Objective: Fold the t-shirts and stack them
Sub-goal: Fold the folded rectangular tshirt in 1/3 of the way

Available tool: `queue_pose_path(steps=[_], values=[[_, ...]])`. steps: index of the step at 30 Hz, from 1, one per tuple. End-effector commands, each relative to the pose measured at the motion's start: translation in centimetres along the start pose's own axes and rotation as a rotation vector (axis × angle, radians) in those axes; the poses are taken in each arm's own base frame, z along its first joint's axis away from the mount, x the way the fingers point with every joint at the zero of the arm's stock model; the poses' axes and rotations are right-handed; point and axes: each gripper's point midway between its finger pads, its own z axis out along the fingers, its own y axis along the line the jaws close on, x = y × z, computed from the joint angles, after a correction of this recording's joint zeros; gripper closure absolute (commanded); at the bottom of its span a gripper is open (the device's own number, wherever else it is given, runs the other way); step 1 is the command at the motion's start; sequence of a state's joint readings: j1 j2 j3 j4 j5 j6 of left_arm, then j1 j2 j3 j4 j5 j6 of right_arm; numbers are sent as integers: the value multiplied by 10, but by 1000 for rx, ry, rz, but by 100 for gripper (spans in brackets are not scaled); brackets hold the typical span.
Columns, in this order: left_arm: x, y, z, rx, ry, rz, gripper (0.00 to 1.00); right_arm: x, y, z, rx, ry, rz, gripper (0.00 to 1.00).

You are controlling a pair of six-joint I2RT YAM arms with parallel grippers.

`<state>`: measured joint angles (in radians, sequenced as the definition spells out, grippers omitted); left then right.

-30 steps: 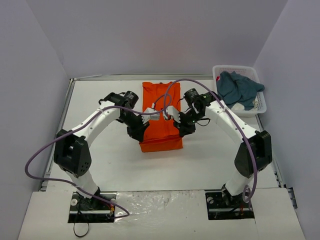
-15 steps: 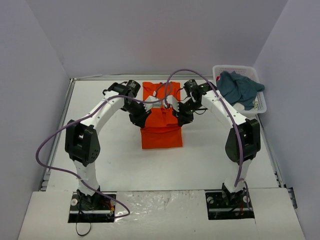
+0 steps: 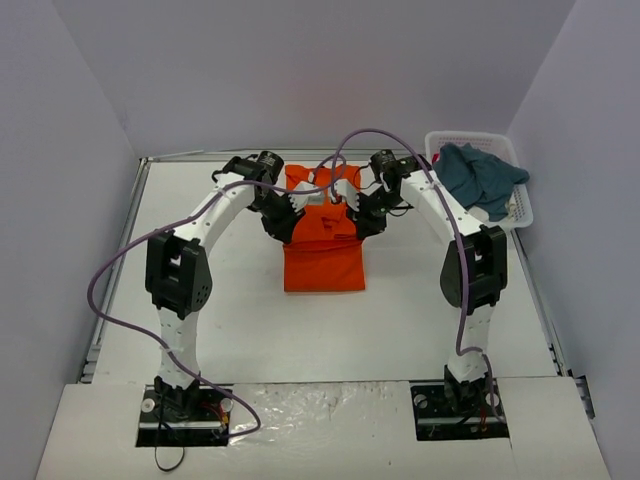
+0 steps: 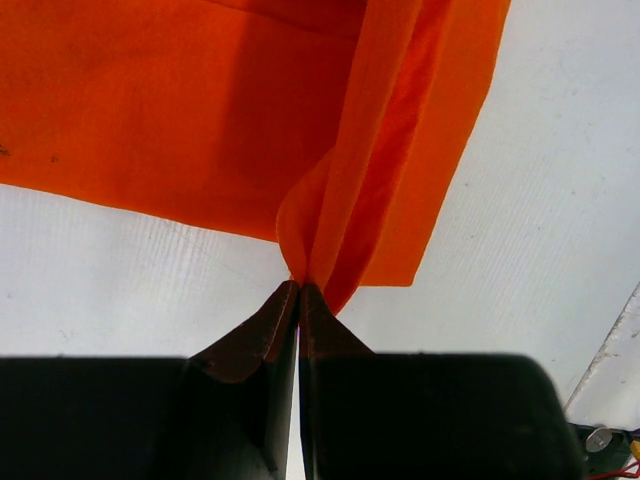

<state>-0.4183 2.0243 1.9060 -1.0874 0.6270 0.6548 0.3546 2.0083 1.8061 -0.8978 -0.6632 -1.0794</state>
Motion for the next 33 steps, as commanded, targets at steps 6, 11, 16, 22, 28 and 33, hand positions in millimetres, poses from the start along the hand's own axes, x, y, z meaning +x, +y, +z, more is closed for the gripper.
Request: queue_pose_path(steps=[6, 11, 16, 22, 28, 33], values=[[-17, 18, -10, -52, -36, 115, 98, 17, -18, 11, -15, 31, 84, 100], [-16, 33, -4, -57, -34, 109, 98, 19, -32, 14, -1, 30, 89, 100], [-24, 45, -1, -71, -46, 119, 98, 23, -44, 16, 14, 32, 98, 100], [-26, 56, 6, -69, -42, 121, 98, 25, -58, 19, 29, 30, 104, 100], [-25, 63, 10, -73, -42, 122, 97, 29, -68, 26, 32, 36, 111, 100], [-24, 68, 13, -74, -42, 114, 98, 33, -71, 34, 22, 41, 119, 100]])
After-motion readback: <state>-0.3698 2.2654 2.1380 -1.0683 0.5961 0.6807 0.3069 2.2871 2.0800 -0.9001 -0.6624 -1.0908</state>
